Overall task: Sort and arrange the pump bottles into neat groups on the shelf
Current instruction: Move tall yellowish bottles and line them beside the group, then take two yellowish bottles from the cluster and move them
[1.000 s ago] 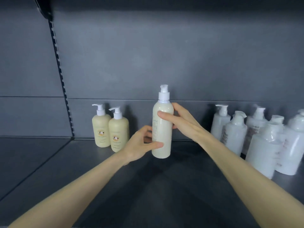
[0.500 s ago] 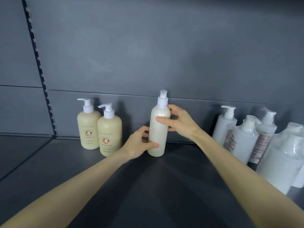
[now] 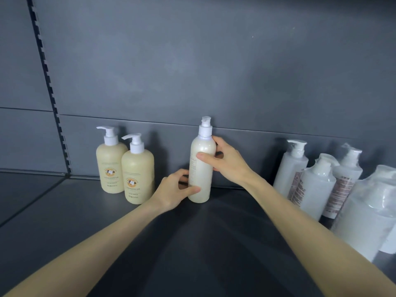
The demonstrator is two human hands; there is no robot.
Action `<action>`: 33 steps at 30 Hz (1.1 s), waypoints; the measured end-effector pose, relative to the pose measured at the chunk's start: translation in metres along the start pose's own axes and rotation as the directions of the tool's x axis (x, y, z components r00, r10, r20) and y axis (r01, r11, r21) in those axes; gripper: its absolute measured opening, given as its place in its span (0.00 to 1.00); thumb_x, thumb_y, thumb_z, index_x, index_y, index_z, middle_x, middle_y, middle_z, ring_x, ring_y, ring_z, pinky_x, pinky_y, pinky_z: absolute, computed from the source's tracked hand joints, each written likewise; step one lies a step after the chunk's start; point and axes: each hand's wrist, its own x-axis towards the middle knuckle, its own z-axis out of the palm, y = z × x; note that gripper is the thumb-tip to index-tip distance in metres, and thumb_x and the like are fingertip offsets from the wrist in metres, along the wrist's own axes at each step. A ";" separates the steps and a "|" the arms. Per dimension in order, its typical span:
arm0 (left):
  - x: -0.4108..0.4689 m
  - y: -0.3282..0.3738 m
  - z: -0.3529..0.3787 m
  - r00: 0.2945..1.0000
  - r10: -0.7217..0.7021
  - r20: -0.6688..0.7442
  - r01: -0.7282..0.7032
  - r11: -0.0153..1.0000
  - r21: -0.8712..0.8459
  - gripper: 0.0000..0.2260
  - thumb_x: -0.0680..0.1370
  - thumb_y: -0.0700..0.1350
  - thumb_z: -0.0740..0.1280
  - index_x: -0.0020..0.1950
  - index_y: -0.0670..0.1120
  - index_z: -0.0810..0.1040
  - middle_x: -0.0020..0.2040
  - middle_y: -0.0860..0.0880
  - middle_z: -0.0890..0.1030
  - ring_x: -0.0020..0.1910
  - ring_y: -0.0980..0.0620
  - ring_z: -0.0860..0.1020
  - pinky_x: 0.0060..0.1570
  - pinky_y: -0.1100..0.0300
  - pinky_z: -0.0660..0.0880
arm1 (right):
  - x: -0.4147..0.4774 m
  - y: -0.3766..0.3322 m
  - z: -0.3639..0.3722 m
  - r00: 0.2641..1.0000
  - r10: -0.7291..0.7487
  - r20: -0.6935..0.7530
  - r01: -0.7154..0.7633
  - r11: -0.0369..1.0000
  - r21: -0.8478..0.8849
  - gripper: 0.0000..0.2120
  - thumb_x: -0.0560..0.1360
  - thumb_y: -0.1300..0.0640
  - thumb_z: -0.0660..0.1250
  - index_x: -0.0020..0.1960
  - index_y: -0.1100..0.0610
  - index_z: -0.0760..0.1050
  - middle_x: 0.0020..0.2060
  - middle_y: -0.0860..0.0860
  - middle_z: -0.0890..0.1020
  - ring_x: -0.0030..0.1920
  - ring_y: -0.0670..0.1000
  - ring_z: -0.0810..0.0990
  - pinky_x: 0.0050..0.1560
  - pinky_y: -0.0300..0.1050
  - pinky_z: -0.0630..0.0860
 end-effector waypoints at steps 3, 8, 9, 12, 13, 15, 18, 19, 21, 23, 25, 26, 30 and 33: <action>-0.009 0.003 -0.002 1.000 -0.018 0.018 0.016 0.990 0.138 0.16 0.75 0.50 0.69 0.62 0.50 0.74 0.48 0.52 0.81 0.50 0.52 0.79 0.50 0.63 0.73 | -0.008 -0.007 -0.004 0.999 0.035 0.034 -0.033 0.997 -0.070 0.27 0.73 0.46 0.69 0.69 0.46 0.65 0.53 0.46 0.80 0.54 0.49 0.78 0.57 0.47 0.75; -0.027 0.012 -0.011 0.996 -0.054 0.075 0.028 0.948 0.318 0.12 0.75 0.51 0.68 0.55 0.48 0.77 0.47 0.50 0.82 0.48 0.51 0.80 0.53 0.57 0.75 | -0.039 -0.019 -0.014 0.994 0.109 0.025 -0.099 0.962 -0.253 0.30 0.74 0.48 0.68 0.73 0.51 0.62 0.61 0.50 0.76 0.62 0.50 0.74 0.57 0.39 0.67; -0.032 0.016 -0.012 0.995 -0.047 0.093 0.012 0.939 0.342 0.12 0.74 0.51 0.68 0.56 0.48 0.77 0.48 0.49 0.82 0.50 0.50 0.80 0.55 0.56 0.75 | -0.048 -0.022 -0.017 0.993 0.120 0.009 -0.112 0.948 -0.299 0.30 0.75 0.48 0.68 0.73 0.52 0.62 0.64 0.51 0.74 0.63 0.51 0.73 0.58 0.39 0.67; -0.048 0.036 -0.015 0.987 0.008 0.161 -0.074 0.909 0.410 0.16 0.75 0.52 0.68 0.60 0.48 0.75 0.54 0.48 0.81 0.54 0.49 0.79 0.58 0.54 0.73 | -0.075 -0.034 -0.032 0.990 0.136 -0.044 -0.142 0.903 -0.405 0.27 0.74 0.48 0.68 0.71 0.54 0.66 0.67 0.53 0.72 0.65 0.53 0.73 0.64 0.44 0.69; -0.055 0.046 -0.015 0.982 0.036 0.184 -0.114 0.895 0.432 0.17 0.75 0.52 0.67 0.62 0.49 0.74 0.56 0.48 0.80 0.55 0.48 0.78 0.59 0.53 0.73 | -0.086 -0.039 -0.039 0.989 0.135 -0.065 -0.150 0.883 -0.444 0.26 0.74 0.49 0.68 0.69 0.54 0.68 0.67 0.54 0.72 0.64 0.53 0.74 0.65 0.46 0.69; -0.068 0.069 -0.014 0.969 0.114 0.221 -0.210 0.851 0.482 0.19 0.76 0.53 0.66 0.64 0.50 0.72 0.60 0.48 0.78 0.56 0.46 0.77 0.60 0.53 0.72 | -0.109 -0.050 -0.053 0.985 0.132 -0.108 -0.169 0.841 -0.514 0.23 0.74 0.50 0.69 0.67 0.55 0.70 0.64 0.56 0.73 0.60 0.54 0.74 0.63 0.47 0.70; -0.086 0.109 -0.012 0.935 0.244 0.256 -0.345 0.792 0.504 0.21 0.76 0.54 0.65 0.67 0.50 0.70 0.63 0.49 0.76 0.61 0.45 0.74 0.61 0.53 0.70 | -0.148 -0.073 -0.081 0.980 0.108 -0.166 -0.188 0.766 -0.615 0.23 0.74 0.52 0.68 0.67 0.57 0.70 0.62 0.57 0.73 0.58 0.54 0.73 0.58 0.42 0.68; -0.090 0.122 -0.010 0.922 0.284 0.265 -0.383 0.777 0.500 0.21 0.76 0.54 0.65 0.68 0.50 0.69 0.64 0.49 0.75 0.62 0.46 0.73 0.61 0.54 0.70 | -0.161 -0.081 -0.091 0.977 0.103 -0.184 -0.199 0.741 -0.641 0.23 0.74 0.52 0.68 0.67 0.57 0.70 0.62 0.57 0.72 0.60 0.55 0.72 0.59 0.44 0.67; -0.098 0.149 -0.003 0.885 0.370 0.283 -0.466 0.731 0.498 0.22 0.76 0.55 0.65 0.68 0.50 0.69 0.64 0.48 0.75 0.63 0.47 0.73 0.62 0.53 0.69 | -0.187 -0.096 -0.114 0.966 0.099 -0.239 -0.239 0.696 -0.677 0.23 0.74 0.52 0.68 0.67 0.57 0.70 0.61 0.57 0.72 0.62 0.57 0.71 0.62 0.48 0.68; -0.105 0.178 0.010 0.838 0.460 0.295 -0.546 0.677 0.494 0.22 0.76 0.55 0.65 0.69 0.50 0.68 0.64 0.48 0.75 0.63 0.46 0.72 0.62 0.50 0.69 | -0.214 -0.109 -0.140 0.948 0.086 -0.306 -0.285 0.657 -0.697 0.23 0.74 0.51 0.68 0.66 0.56 0.70 0.61 0.56 0.72 0.62 0.57 0.71 0.63 0.48 0.68; -0.113 0.207 0.026 0.792 0.532 0.300 -0.607 0.629 0.487 0.23 0.76 0.56 0.64 0.70 0.51 0.67 0.66 0.49 0.73 0.65 0.46 0.70 0.62 0.51 0.68 | -0.240 -0.118 -0.165 0.930 0.071 -0.360 -0.324 0.617 -0.717 0.23 0.74 0.51 0.68 0.66 0.55 0.71 0.60 0.55 0.73 0.61 0.57 0.72 0.62 0.49 0.69; -0.118 0.220 0.035 0.769 0.563 0.303 -0.633 0.607 0.481 0.24 0.76 0.56 0.64 0.70 0.51 0.66 0.67 0.50 0.72 0.66 0.46 0.69 0.62 0.51 0.67 | -0.255 -0.122 -0.177 0.921 0.064 -0.385 -0.345 0.596 -0.725 0.23 0.74 0.50 0.68 0.66 0.55 0.71 0.60 0.55 0.73 0.61 0.57 0.72 0.61 0.50 0.70; -0.138 0.275 0.084 0.669 0.670 0.323 -0.733 0.521 0.438 0.25 0.76 0.58 0.64 0.71 0.52 0.64 0.65 0.50 0.72 0.65 0.46 0.68 0.61 0.53 0.63 | -0.317 -0.128 -0.232 0.861 0.094 -0.500 -0.471 0.518 -0.714 0.24 0.75 0.50 0.67 0.68 0.55 0.68 0.62 0.56 0.70 0.61 0.58 0.72 0.62 0.54 0.70; -0.153 0.314 0.130 0.602 0.725 0.334 -0.788 0.472 0.396 0.26 0.76 0.58 0.63 0.71 0.52 0.63 0.65 0.51 0.71 0.65 0.47 0.67 0.60 0.54 0.62 | -0.366 -0.124 -0.275 0.828 0.092 -0.552 -0.527 0.461 -0.714 0.25 0.75 0.50 0.67 0.69 0.55 0.67 0.64 0.55 0.69 0.63 0.58 0.72 0.62 0.50 0.69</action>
